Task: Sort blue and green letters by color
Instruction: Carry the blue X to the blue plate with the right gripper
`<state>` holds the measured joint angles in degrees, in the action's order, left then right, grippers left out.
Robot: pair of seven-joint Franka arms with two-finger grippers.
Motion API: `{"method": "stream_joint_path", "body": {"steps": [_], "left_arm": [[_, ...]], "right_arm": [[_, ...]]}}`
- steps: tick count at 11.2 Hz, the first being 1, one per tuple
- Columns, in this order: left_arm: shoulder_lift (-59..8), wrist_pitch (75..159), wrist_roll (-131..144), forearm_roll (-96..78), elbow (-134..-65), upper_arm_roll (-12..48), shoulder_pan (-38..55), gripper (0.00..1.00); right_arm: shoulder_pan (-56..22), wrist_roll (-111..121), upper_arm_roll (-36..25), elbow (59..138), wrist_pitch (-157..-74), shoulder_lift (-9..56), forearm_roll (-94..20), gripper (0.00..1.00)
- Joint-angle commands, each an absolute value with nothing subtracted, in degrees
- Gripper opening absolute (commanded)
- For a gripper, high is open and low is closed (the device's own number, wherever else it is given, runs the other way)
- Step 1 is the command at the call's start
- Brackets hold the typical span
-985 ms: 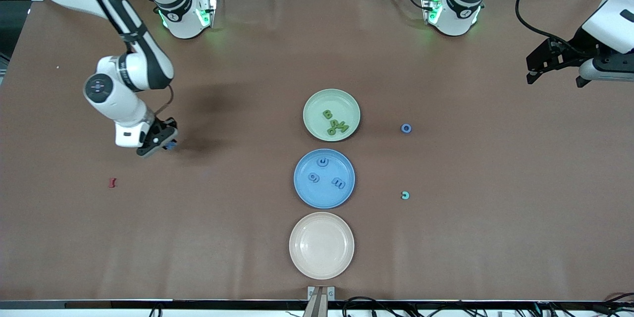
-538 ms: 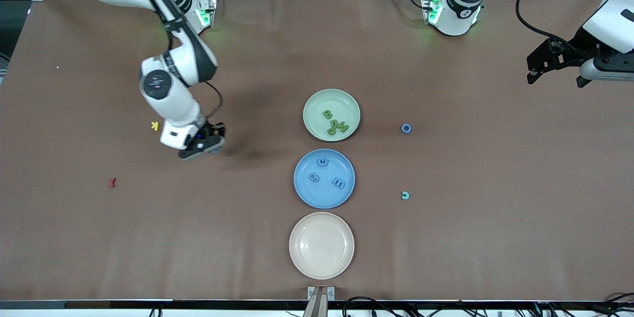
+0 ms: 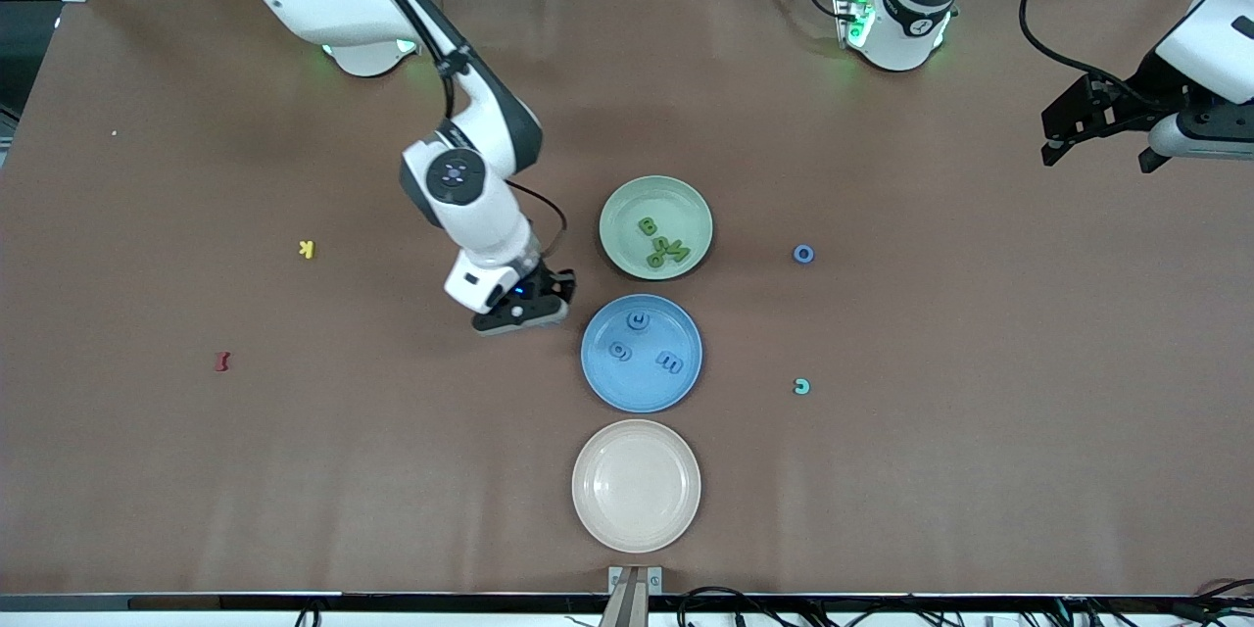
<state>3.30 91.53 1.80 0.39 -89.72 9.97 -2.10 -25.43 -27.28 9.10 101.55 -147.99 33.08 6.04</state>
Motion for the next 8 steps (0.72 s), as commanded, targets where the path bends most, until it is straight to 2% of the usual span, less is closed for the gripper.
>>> {"method": "stream_joint_path", "body": {"steps": [1, 4, 5, 6, 7, 8], "left_arm": [[3.8, 91.7, 1.5, -0.8, -89.6, 9.9, -2.5, 1.0], [3.7, 91.7, 1.4, -0.9, -89.6, 9.9, -2.5, 1.0], [3.7, 91.7, 1.4, -0.9, -89.6, 9.8, -2.5, 1.0], [3.7, 91.7, 1.4, -0.9, -89.6, 9.8, -2.5, 1.0], [3.7, 91.7, 1.4, -0.9, -89.6, 9.8, -2.5, 1.0], [3.7, 91.7, 1.4, -0.9, -89.6, 9.8, -2.5, 1.0]], "right_arm": [[-28.7, -32.2, 8.7, 89.7, -148.4, 40.9, 6.1, 0.25], [-30.8, -33.2, 8.6, 87.6, -159.4, 44.9, 6.2, 0.27], [-31.5, -33.7, 8.6, 87.5, -162.0, 45.8, 6.2, 0.35], [-31.7, -33.7, 8.6, 87.5, -162.2, 45.9, 6.2, 0.47], [-31.7, -33.8, 8.6, 87.5, -162.2, 45.9, 6.1, 0.97], [-31.4, -33.5, 8.6, 87.5, -162.0, 45.7, 5.9, 1.0]]}}
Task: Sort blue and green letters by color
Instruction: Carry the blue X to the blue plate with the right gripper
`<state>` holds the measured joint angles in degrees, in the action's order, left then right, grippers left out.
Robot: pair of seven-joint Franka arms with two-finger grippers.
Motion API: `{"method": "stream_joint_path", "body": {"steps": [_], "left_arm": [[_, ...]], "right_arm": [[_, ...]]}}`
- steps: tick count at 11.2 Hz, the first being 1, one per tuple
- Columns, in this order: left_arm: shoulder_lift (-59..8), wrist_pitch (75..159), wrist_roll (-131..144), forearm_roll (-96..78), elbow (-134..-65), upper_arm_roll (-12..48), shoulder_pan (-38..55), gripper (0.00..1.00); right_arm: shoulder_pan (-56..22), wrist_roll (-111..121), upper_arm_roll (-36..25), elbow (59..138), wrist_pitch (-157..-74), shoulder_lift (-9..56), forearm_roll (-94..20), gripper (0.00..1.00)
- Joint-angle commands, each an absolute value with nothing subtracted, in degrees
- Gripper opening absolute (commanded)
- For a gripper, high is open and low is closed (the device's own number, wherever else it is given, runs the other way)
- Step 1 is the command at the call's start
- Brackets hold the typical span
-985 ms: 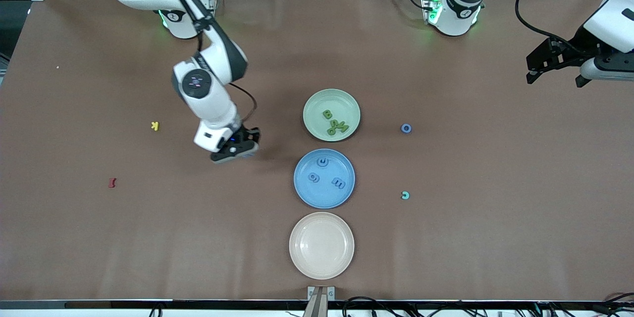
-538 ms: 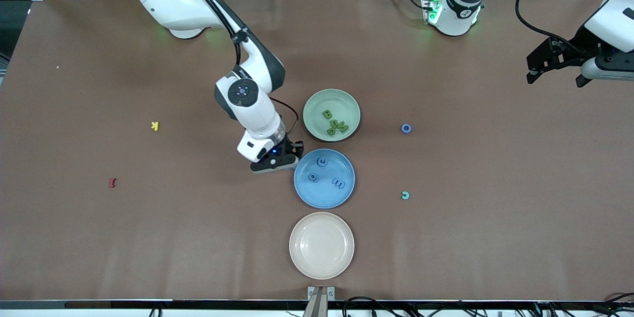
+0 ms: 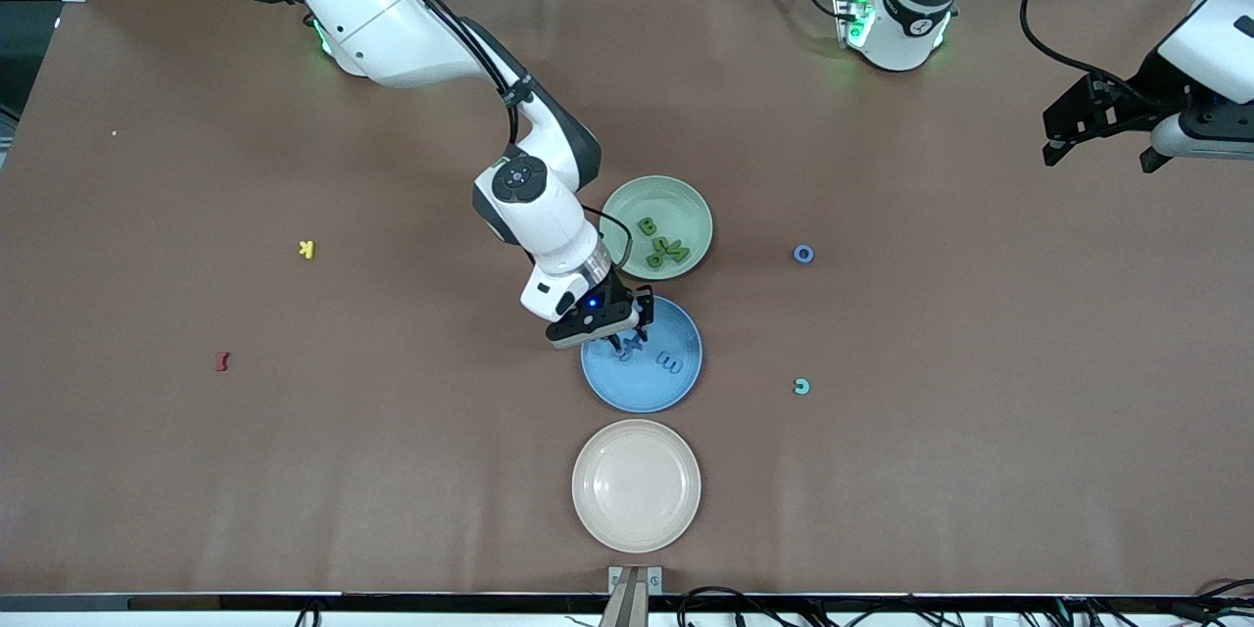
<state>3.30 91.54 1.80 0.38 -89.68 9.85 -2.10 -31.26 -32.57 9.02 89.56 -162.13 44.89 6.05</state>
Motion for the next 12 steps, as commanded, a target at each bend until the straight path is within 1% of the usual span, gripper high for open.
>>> {"method": "stream_joint_path", "body": {"steps": [1, 3, 5, 6, 7, 12], "left_arm": [[3.7, 91.7, 1.4, -0.9, -89.6, 9.8, -2.5, 1.0], [3.7, 91.7, 1.3, -0.9, -89.6, 9.8, -2.5, 1.0], [3.7, 91.7, 1.3, -0.9, -89.6, 9.8, -2.5, 1.0], [3.7, 91.7, 1.3, -0.9, -89.6, 9.8, -2.5, 1.0], [3.7, 91.7, 1.3, -0.9, -89.6, 9.8, -2.5, 1.0], [3.7, 91.7, 1.1, -0.9, -89.6, 9.8, -2.5, 1.0]], "right_arm": [[-31.2, -33.3, 8.6, 88.0, -160.4, 44.7, 6.0, 1.0], [-30.1, -32.4, 8.5, 88.1, -152.1, 43.1, 6.2, 1.0], [-26.9, -26.8, 8.5, 88.9, -141.4, 39.0, 6.3, 1.0], [-24.8, -23.2, 8.4, 90.2, -137.6, 36.5, 6.3, 1.0], [-22.4, -19.6, 8.4, 92.1, -136.5, 34.5, 6.4, 1.0], [-9.9, -8.8, 8.4, 102.9, -136.5, 25.1, 6.5, 1.0]]}}
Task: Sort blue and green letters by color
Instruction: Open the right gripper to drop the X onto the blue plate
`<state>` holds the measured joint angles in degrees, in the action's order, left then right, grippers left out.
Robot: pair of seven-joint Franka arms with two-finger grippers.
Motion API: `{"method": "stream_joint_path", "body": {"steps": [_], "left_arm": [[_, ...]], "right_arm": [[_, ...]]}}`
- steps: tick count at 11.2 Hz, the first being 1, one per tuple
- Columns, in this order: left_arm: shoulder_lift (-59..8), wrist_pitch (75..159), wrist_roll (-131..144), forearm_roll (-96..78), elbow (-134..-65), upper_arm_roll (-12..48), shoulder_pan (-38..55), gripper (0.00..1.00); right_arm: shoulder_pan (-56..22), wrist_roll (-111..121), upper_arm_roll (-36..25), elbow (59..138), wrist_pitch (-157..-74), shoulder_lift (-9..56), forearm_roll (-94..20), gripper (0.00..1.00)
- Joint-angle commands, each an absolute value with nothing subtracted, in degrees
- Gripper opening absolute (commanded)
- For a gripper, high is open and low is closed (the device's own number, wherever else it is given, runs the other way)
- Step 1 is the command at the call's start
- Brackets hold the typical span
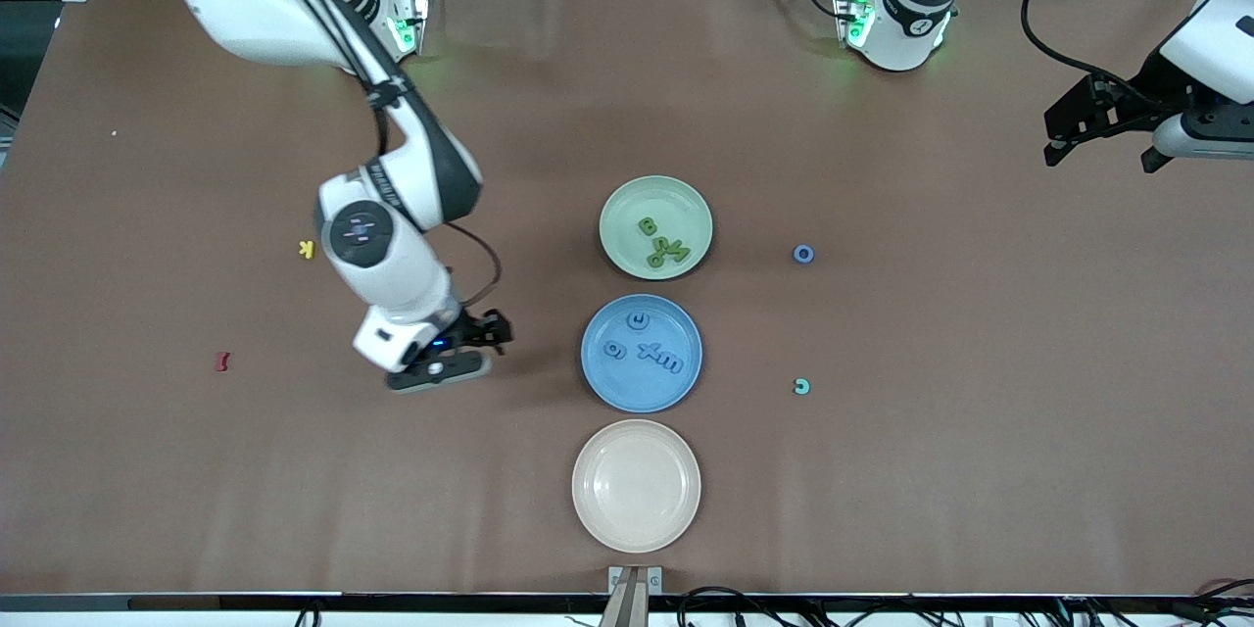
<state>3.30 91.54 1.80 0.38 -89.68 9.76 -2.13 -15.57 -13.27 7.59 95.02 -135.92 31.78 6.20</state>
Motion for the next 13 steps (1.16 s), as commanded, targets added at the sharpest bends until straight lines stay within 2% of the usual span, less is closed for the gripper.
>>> {"method": "stream_joint_path", "body": {"steps": [1, 8, 10, 13], "left_arm": [[3.7, 91.7, 1.1, -0.9, -89.6, 9.8, -2.5, 1.0], [3.5, 91.7, 0.6, -0.9, -89.6, 9.7, -2.7, 1.0], [3.5, 91.7, 0.6, -0.9, -89.6, 9.6, -2.8, 1.0], [3.5, 91.7, 0.5, -0.9, -89.6, 9.5, -2.7, 1.0]], "right_arm": [[-7.6, -5.7, 8.4, 104.1, -136.5, 23.5, 6.5, 1.0], [4.9, 1.3, 8.4, 119.4, -136.0, 7.4, 6.6, 1.0], [6.7, 1.2, 8.4, 119.3, -129.1, 2.4, 6.5, 1.0], [8.3, 1.0, 8.4, 117.3, -126.7, -3.9, 6.5, 1.0]]}}
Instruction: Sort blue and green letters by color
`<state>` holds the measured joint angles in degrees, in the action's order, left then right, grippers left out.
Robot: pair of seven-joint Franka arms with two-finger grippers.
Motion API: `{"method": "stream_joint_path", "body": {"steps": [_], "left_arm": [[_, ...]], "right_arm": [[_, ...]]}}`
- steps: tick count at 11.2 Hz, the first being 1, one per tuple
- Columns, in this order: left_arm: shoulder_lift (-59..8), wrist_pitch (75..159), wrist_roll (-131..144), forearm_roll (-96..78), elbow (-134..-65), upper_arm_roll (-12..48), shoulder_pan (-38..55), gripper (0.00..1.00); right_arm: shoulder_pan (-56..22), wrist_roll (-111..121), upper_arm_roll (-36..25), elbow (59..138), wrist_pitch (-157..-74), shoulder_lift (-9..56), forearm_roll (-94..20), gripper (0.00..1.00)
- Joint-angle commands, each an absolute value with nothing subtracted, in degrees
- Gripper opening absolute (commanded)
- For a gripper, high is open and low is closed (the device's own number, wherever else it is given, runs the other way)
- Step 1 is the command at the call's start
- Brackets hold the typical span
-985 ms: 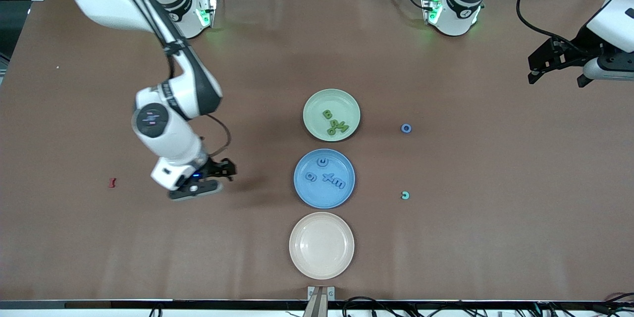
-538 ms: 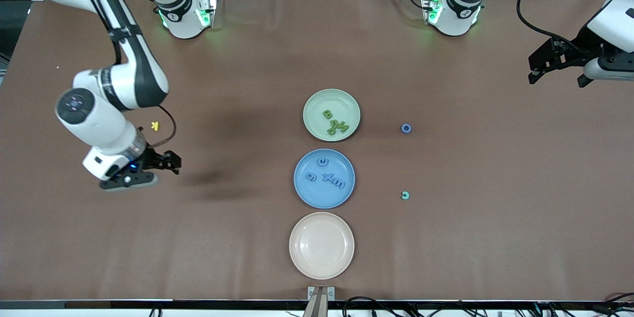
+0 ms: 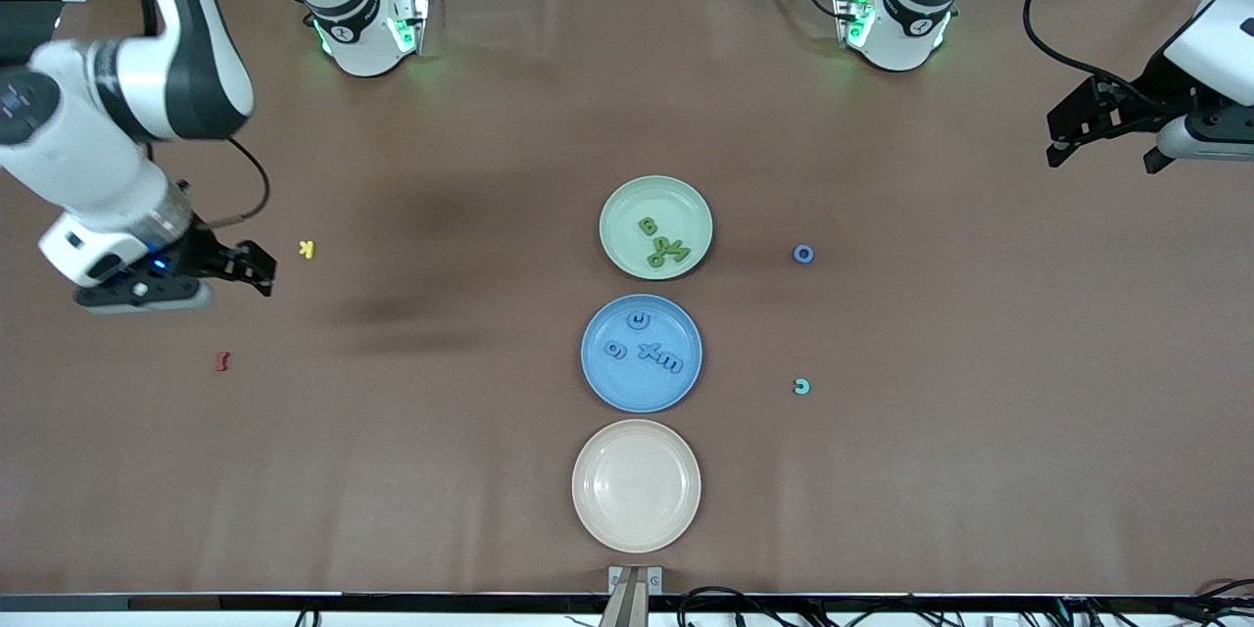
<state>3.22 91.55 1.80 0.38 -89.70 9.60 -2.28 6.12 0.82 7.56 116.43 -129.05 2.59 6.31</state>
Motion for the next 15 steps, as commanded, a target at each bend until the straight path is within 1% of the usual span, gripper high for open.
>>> {"method": "stream_joint_path", "body": {"steps": [1, 3, 5, 7, 8, 9, 10, 11, 13, 15], "left_arm": [[3.5, 91.7, 0.6, -0.9, -89.6, 9.5, -2.7, 1.0], [3.5, 91.7, 0.6, -0.9, -89.6, 9.6, -2.7, 1.0], [3.5, 91.7, 0.6, -0.9, -89.6, 9.6, -2.8, 1.0], [3.5, 91.7, 0.6, -0.9, -89.6, 9.5, -2.7, 1.0], [3.5, 91.7, 0.6, -0.9, -89.6, 9.5, -2.7, 1.0], [3.5, 91.7, 0.6, -0.9, -89.6, 9.5, -2.7, 1.0], [3.5, 91.7, 0.6, -0.9, -89.6, 9.5, -2.7, 1.0], [3.5, 91.7, 0.6, -0.8, -89.6, 9.5, -2.7, 1.0], [3.6, 91.7, 0.6, -0.8, -89.6, 9.6, -2.7, 1.0], [3.6, 91.7, 0.6, -0.8, -89.6, 9.6, -2.6, 1.0]], "right_arm": [[8.9, 0.9, 8.4, 114.5, -122.0, -5.1, 6.2, 1.0], [9.0, 0.9, 8.3, 107.4, -111.6, -6.1, 5.9, 1.0], [9.6, 1.0, 8.3, 102.2, -103.5, -7.2, 5.8, 1.0], [9.5, 1.0, 8.0, 93.4, -93.2, -5.9, 4.1, 1.0], [9.0, 1.1, 6.9, 89.5, -89.8, -4.8, 2.9, 1.0], [5.5, 1.0, 3.4, 86.5, -87.9, -3.9, 2.7, 1.0], [0.9, 1.1, -1.7, 84.6, -86.5, -3.0, 2.5, 1.0], [0.2, 1.0, -2.9, 84.4, -86.2, -2.7, 1.7, 1.0], [0.5, 1.1, -3.3, 83.0, -86.2, -0.9, 1.0, 1.0], [2.0, 1.1, -3.3, 81.3, -84.0, 0.4, -1.0, 1.0]]}}
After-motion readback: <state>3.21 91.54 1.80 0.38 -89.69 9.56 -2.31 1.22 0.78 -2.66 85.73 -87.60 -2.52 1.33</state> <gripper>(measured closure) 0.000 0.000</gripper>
